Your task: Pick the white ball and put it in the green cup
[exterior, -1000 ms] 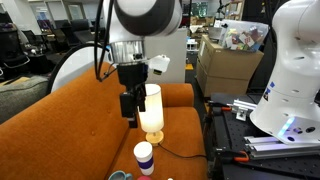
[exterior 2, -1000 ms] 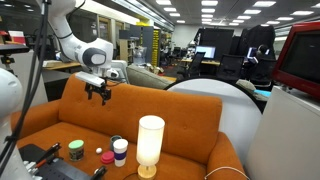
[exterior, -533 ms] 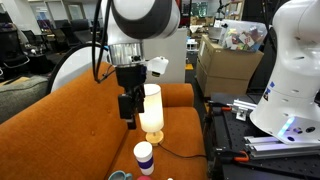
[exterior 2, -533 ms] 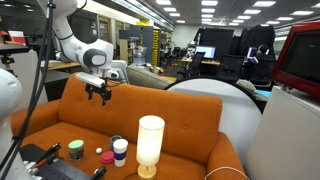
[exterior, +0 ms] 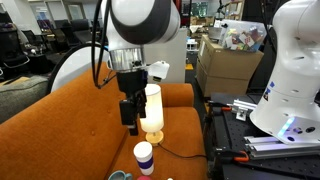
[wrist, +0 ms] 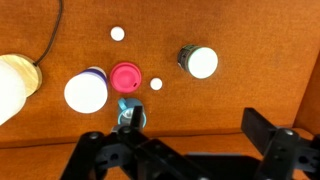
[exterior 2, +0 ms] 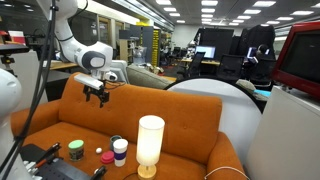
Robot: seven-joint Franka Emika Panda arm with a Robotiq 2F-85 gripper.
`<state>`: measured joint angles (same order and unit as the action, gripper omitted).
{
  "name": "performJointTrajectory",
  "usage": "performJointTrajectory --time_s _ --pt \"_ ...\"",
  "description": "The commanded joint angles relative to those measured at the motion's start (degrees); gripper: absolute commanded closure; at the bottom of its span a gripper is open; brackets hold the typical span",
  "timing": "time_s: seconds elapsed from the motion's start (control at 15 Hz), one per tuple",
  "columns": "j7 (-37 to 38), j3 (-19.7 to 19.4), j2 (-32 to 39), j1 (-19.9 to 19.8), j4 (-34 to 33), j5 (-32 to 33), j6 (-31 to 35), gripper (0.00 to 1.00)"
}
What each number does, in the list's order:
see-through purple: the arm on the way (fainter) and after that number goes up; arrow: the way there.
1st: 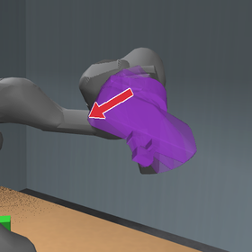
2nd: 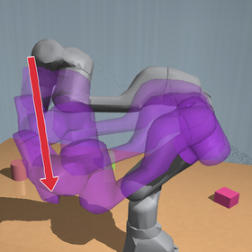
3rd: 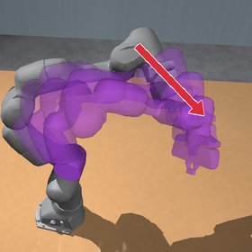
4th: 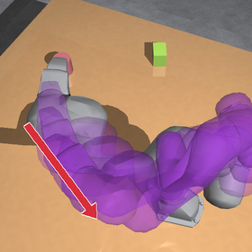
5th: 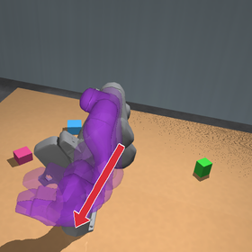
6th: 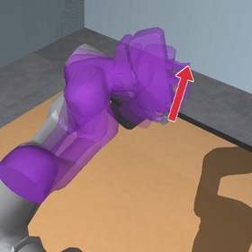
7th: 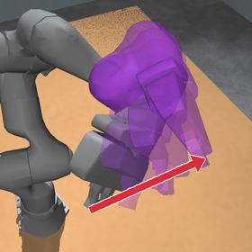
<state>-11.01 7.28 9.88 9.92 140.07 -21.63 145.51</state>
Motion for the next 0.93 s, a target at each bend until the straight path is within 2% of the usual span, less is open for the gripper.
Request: performJointTrajectory --time_s 0.0,0.27,0.47,0.53,0.67,0.87 --pt "-3.2 4.0 6.3 -2.13 -2.59 -5.93 1.8 0.0" --pt "-0.11 6.32 16.14 -2.63 -5.04 -6.41 9.51 0.0" --pt "3.6 5.85 22.01 -2.17 -6.78 -2.58 13.85 0.0" --pt "3.22 6.81 20.4 -3.21 -5.31 -1.94 12.77 0.0" --pt "4.41 6.69 22.85 -3.17 -6.53 -0.76 14.17 0.0" --pt "4.68 6.66 22.74 -3.1 -7.02 -0.72 14.15 0.0"
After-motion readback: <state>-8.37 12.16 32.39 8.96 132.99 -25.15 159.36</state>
